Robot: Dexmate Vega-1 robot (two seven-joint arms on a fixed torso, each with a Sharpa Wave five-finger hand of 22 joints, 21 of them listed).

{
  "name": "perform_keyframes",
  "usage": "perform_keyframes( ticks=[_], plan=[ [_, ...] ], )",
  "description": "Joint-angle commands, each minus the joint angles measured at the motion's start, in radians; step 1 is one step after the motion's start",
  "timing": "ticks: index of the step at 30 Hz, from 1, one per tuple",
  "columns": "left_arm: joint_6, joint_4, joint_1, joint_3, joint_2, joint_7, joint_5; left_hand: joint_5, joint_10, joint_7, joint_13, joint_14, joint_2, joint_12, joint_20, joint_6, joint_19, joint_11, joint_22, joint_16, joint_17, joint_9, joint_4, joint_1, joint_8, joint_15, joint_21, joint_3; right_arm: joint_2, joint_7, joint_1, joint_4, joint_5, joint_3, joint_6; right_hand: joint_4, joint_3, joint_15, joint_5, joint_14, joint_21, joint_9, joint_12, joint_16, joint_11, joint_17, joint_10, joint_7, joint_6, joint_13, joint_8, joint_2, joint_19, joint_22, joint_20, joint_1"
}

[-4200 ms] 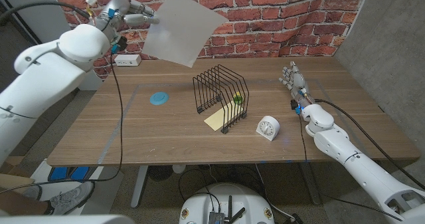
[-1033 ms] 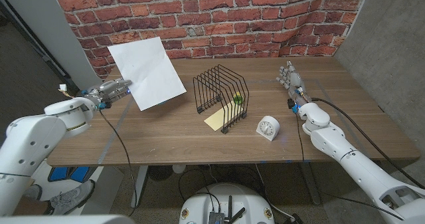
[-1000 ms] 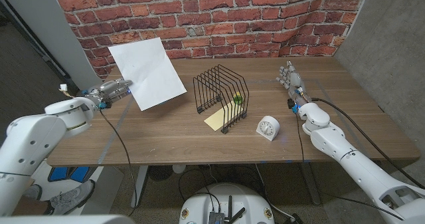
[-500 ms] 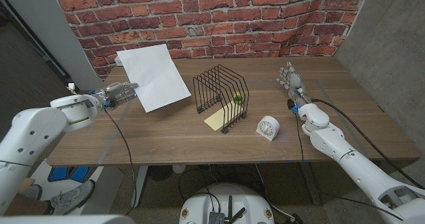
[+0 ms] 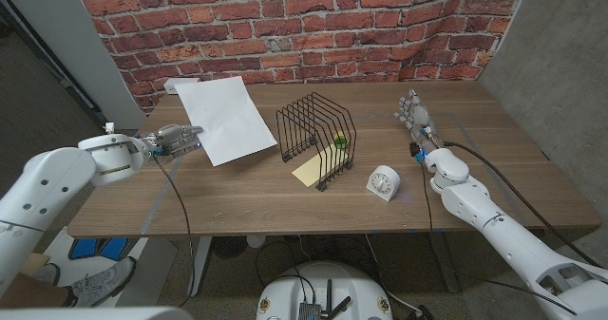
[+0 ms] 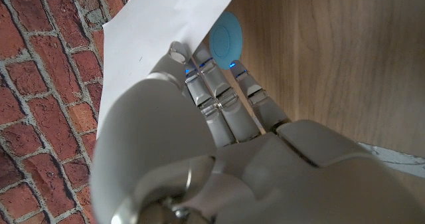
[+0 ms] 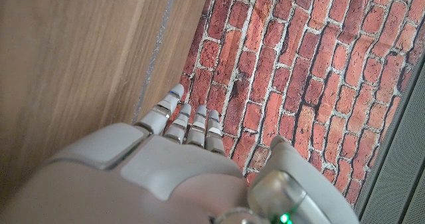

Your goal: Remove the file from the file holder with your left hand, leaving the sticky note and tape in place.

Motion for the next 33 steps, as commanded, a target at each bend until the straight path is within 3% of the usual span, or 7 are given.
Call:
perform_keyframes(
  ticks=[1,18,33],
  plan=[
    [0.010,0.012,0.030,0.000,0.045,0.076,-0.107,0.006,-0.002,0.006,0.005,0.001,0.011,0.004,-0.134,0.000,0.013,-0.006,0.003,-0.005,0.004,0.005,0.001,0.000,0.004,-0.013,0.002,0.005,0.009,0.002,0.008,0.018,-0.003,-0.005,0.006,-0.001,0.010,-0.002,0.000,-0.001,-0.002,0.004,0.000,0.009,0.000,0.002,0.002,0.003,0.006,-0.001,0.001,0.022,0.008,0.003,-0.003,-0.008],
    [-0.025,0.065,0.036,0.040,0.074,0.133,-0.188,0.006,-0.003,0.006,0.005,0.001,0.012,0.005,-0.134,-0.004,0.016,-0.006,0.003,-0.005,0.004,0.005,0.001,-0.001,0.003,-0.013,0.003,0.006,0.012,-0.004,0.017,0.019,-0.005,-0.010,-0.007,-0.003,0.012,-0.001,-0.001,-0.001,-0.002,0.004,0.000,0.010,0.000,0.002,0.002,0.002,0.006,-0.001,0.001,0.023,0.009,0.003,-0.004,-0.006],
    [-0.069,0.123,-0.027,0.117,0.089,0.154,-0.226,0.007,-0.007,0.006,0.005,0.001,0.012,0.004,-0.134,-0.006,0.018,-0.006,0.003,-0.005,0.004,0.005,0.001,-0.002,0.003,-0.013,0.003,0.007,0.032,0.001,0.046,0.056,-0.011,-0.021,0.000,-0.004,0.013,-0.001,-0.001,-0.002,-0.002,0.004,0.001,0.011,0.000,0.003,0.004,0.002,0.006,-0.001,0.001,0.023,0.009,0.003,-0.004,-0.005]
  ],
)
